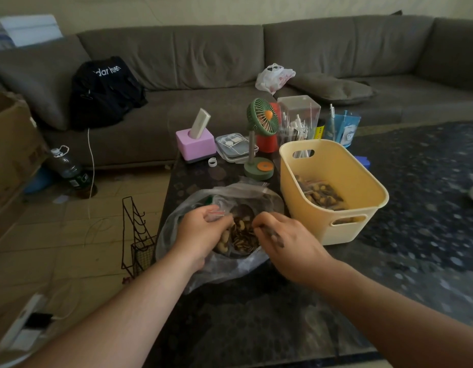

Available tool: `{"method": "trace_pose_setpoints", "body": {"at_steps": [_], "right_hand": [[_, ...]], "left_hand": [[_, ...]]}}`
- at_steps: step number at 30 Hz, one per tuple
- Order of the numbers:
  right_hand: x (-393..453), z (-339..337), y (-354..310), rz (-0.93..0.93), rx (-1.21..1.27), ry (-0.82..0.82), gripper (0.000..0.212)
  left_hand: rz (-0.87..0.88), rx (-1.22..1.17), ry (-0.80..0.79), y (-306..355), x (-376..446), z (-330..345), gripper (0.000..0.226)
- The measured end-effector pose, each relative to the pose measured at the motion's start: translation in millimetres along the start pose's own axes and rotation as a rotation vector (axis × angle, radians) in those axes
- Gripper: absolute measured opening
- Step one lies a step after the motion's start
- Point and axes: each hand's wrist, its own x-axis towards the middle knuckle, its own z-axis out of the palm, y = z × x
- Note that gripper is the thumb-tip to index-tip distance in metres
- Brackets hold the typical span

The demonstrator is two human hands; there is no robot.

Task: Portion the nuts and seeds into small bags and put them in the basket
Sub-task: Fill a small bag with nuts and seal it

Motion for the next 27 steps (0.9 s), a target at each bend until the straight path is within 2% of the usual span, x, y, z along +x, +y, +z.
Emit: {"method": "trace_pose_setpoints", "body": {"at_steps": [3,8,10,13,16,21,25,27], "right_hand": [[-2.0,6.7,-3.3,0.013,0.112,0.0,0.015],[3.1,12.2,9.5,0.143,0.247,0.135,0.011],[5.3,13.9,12.9,0.214,0.314,0.155,0.012],[6.8,13.1,15.5,0.234,0.31,0.164,0.012],[8.0,9.5,16.2,0.23,0.286,0.165,0.011],[7.0,5.0,11.9,0.137,0.189,0.13,0.01],[2.6,-1.8,5.3,-0.013,0.024,0.031,0.013],[0.9,-5.2,3.5,-0.058,-0.019,0.044,0.013]], "left_hand": [[-0.036,-0.089,-0.003,1.7,0.1,4.0,0.043],[-0.087,-0.286,-0.042,7.0,-3.9,6.6,0.043],[-0.074,-0.222,-0.026,8.5,-3.2,2.0,0.042],[-0.004,0.111,0.015,10.7,-3.0,-13.1,0.046],[0.038,0.288,0.033,13.9,-3.5,-24.7,0.049],[0.099,0.399,-0.037,14.6,-10.2,-22.7,0.06],[0.071,0.364,-0.014,14.8,-11.9,-16.9,0.061],[0.072,0.373,0.011,17.7,-12.4,-16.6,0.06]]}}
